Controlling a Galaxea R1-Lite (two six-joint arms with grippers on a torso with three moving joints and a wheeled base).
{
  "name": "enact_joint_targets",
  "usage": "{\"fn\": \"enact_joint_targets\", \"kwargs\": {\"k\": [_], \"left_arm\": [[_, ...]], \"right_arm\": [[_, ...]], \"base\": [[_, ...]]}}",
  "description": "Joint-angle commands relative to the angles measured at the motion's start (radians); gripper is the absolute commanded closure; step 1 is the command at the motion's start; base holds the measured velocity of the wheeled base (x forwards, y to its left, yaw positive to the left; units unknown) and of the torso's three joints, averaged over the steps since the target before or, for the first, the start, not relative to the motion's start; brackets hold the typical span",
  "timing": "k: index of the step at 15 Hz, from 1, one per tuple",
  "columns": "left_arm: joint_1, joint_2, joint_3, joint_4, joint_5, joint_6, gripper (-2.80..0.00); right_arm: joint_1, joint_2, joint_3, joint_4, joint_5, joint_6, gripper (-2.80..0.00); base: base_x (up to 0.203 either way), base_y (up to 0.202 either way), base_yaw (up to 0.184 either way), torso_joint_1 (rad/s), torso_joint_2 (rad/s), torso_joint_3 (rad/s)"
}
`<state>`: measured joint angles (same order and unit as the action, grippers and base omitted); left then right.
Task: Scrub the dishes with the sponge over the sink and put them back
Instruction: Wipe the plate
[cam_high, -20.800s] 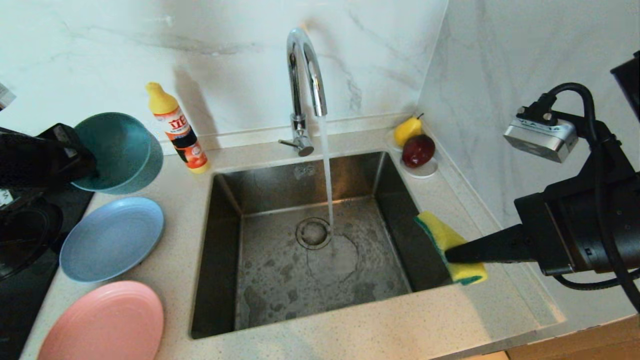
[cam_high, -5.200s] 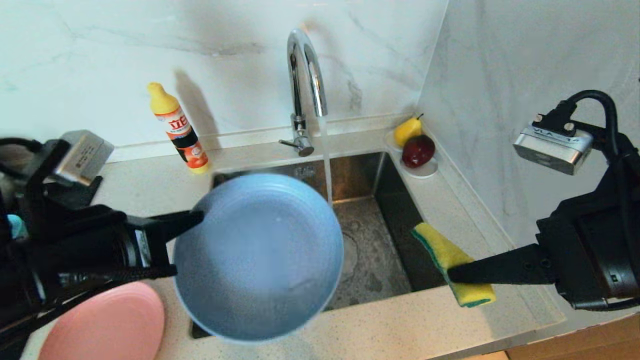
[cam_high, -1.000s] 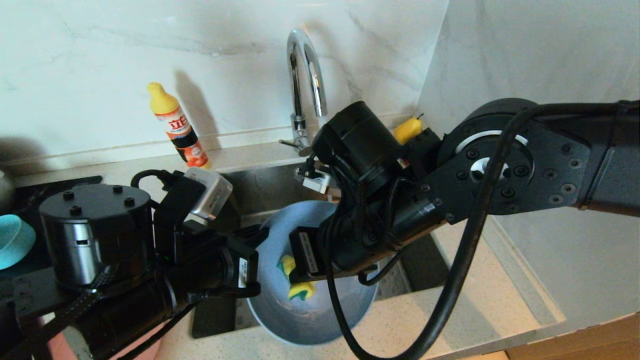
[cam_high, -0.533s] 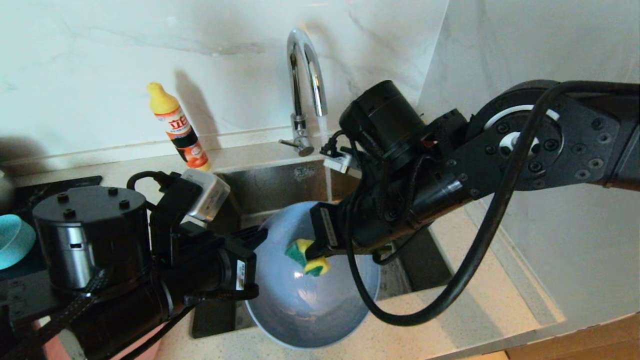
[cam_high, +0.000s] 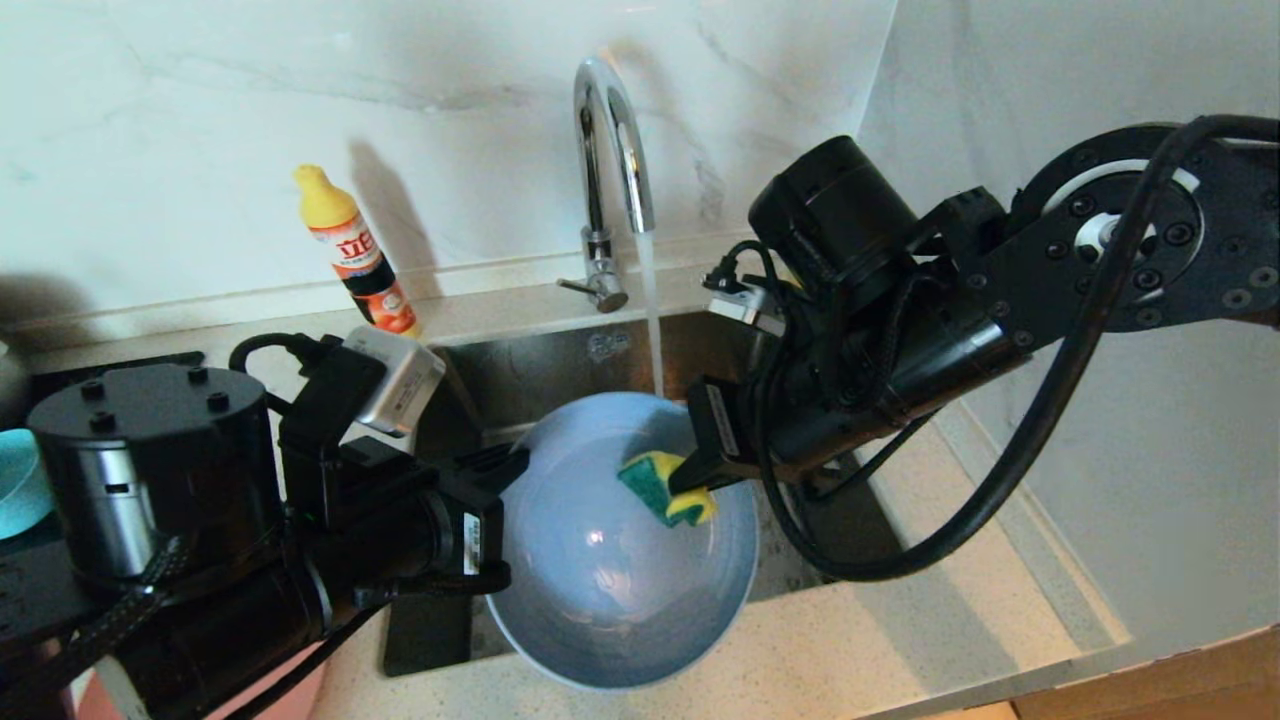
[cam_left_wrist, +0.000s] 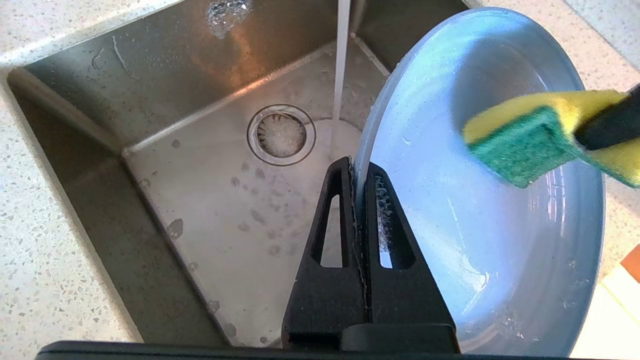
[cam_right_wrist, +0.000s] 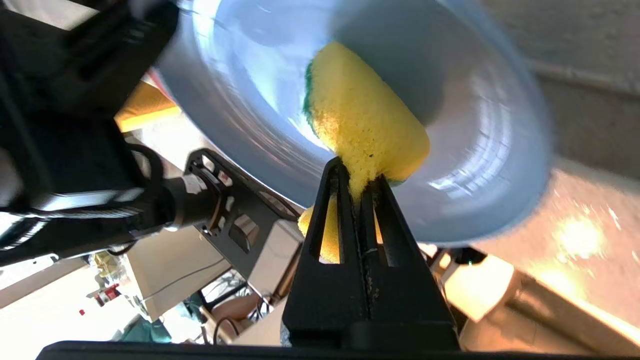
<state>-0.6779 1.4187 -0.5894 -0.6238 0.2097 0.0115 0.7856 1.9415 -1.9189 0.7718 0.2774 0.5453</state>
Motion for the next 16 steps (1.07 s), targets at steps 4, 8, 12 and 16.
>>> {"fn": "enact_joint_targets", "kwargs": {"k": [4, 8, 12, 16], "left_arm": [[0.007, -0.032, -0.01, -0.001, 0.004, -0.002, 0.0], [0.009, -0.03, -0.023, 0.0, 0.01, -0.005, 0.0], [0.011, -0.023, -0.048, 0.003, 0.014, -0.005, 0.0], [0.011, -0.02, -0.046, 0.004, 0.015, -0.011, 0.0]], "right_arm": [[-0.005, -0.038, 0.065, 0.042, 0.003, 0.0, 0.0], [0.024, -0.063, 0.139, 0.043, 0.008, -0.002, 0.0], [0.092, -0.066, 0.154, 0.038, 0.008, 0.001, 0.0], [0.155, -0.018, 0.132, 0.028, 0.006, 0.002, 0.0]], "base": [[0.0, 0.0, 0.0, 0.0, 0.0, 0.0], [0.0, 0.0, 0.0, 0.0, 0.0, 0.0], [0.0, 0.0, 0.0, 0.0, 0.0, 0.0], [0.0, 0.0, 0.0, 0.0, 0.0, 0.0]]}}
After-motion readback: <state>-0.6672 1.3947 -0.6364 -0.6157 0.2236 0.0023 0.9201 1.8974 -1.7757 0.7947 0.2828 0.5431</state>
